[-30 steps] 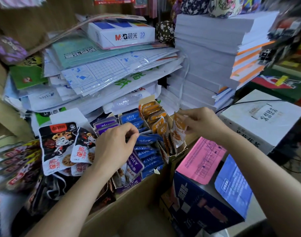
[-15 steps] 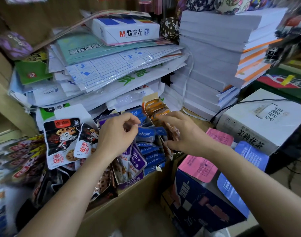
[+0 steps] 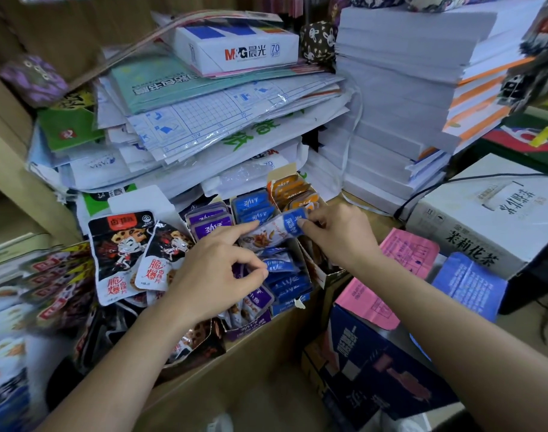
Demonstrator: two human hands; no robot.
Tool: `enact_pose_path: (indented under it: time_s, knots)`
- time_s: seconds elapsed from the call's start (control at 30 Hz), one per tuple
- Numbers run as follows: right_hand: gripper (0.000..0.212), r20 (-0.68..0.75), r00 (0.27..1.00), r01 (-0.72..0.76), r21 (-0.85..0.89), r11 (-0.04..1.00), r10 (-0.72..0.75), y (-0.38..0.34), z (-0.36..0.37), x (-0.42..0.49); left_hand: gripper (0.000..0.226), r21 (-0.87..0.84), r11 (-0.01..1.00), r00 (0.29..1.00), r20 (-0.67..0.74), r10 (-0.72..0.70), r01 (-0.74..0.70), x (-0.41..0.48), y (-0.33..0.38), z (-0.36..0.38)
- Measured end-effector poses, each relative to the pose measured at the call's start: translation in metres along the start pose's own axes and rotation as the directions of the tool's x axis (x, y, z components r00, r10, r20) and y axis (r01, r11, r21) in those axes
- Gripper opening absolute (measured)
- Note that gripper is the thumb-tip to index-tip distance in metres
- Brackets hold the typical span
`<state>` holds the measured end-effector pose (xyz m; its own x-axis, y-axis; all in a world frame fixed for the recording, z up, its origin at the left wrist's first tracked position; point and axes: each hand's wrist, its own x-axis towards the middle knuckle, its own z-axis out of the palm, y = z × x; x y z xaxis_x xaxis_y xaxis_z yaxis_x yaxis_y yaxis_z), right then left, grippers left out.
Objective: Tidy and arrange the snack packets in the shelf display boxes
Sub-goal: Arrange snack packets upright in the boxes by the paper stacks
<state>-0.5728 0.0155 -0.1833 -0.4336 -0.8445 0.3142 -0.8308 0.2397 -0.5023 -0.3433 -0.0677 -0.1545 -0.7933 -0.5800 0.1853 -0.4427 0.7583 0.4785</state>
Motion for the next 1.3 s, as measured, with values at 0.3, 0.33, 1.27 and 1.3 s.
enact_pose_path:
  time_s: [0.3, 0.33, 1.27, 1.3]
  knots:
    - [0.016, 0.098, 0.985, 0.135, 0.095, 0.986, -0.144, 0.005, -0.005, -0.003, 0.056, 0.108, 0.994, 0.999, -0.031, 0.020, -0.017, 0.004, 0.001, 0.003]
    - [0.019, 0.165, 0.971, 0.153, 0.137, 0.979, -0.175, 0.006, -0.010, -0.005, 0.057, 0.090, 0.996, 0.999, -0.038, 0.011, -0.008, 0.003, 0.001, 0.002]
    - [0.087, 0.392, 0.913, 0.095, 0.056, 0.994, -0.110, -0.011, -0.013, -0.015, 0.094, 0.332, 0.938, 0.989, 0.070, -0.128, 0.097, 0.032, -0.002, 0.009]
    - [0.090, 0.409, 0.908, 0.079, 0.038, 0.996, -0.087, -0.012, -0.012, -0.015, 0.087, 0.320, 0.944, 0.992, 0.063, -0.110, 0.085, 0.031, -0.003, 0.008]
